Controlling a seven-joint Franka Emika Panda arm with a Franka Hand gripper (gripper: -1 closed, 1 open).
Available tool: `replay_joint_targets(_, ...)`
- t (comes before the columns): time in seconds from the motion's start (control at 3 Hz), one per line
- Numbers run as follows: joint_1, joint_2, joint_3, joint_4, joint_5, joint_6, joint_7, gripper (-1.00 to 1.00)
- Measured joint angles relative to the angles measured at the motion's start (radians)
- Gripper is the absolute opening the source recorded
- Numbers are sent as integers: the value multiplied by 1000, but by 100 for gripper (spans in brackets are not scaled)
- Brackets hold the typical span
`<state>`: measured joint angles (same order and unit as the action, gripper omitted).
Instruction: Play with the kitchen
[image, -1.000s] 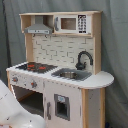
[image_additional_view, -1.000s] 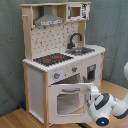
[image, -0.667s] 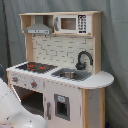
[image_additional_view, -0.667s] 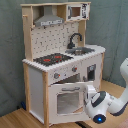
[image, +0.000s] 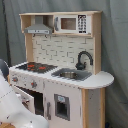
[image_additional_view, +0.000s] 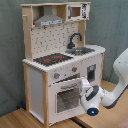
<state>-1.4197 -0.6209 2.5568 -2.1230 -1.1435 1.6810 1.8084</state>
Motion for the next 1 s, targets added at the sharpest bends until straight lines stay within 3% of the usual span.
replay_joint_targets(0.33,-36,2,-35,0,-82,31,-9,100)
replay_joint_targets(0.67,-36,1,-95,-23,-134,89,-19,100)
replay_joint_targets(1.0,-9,26,-125,-36,-153,146,-82,100)
